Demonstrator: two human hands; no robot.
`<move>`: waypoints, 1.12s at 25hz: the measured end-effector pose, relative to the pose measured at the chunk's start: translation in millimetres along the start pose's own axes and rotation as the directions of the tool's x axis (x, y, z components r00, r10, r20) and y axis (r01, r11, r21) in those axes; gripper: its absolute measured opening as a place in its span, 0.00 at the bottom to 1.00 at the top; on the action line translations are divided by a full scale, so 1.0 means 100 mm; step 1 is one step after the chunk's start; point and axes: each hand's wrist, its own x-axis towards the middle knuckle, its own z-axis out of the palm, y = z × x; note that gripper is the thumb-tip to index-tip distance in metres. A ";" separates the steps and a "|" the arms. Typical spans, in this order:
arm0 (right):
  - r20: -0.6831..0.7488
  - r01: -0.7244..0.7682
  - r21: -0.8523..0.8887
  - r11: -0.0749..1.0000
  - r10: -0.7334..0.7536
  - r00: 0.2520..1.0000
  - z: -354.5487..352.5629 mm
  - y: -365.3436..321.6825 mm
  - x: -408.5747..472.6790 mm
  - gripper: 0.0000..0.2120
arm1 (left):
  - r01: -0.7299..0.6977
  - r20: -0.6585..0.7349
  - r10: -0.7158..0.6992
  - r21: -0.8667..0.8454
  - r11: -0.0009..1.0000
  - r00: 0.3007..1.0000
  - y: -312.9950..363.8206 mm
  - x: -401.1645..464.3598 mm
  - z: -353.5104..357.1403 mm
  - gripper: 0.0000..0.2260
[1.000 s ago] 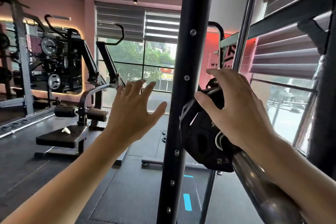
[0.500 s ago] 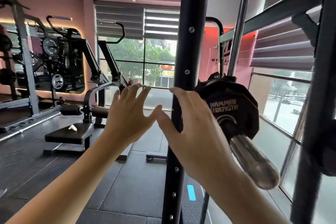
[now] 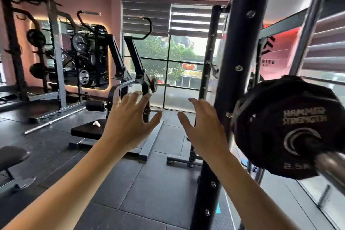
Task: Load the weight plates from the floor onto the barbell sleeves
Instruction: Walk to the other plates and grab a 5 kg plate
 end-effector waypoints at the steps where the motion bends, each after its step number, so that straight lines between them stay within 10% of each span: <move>1: 0.000 0.010 -0.010 1.000 -0.010 1.000 0.20 0.04 0.14 0.28 | 0.005 0.003 -0.005 -0.001 1.000 1.000 -0.11 0.13 0.14 0.39; 28: -0.031 -0.076 -0.135 0.988 0.072 0.997 4.22 2.00 3.90 0.37 | -0.113 0.164 0.120 -0.052 0.992 0.979 -2.20 3.84 3.91 0.38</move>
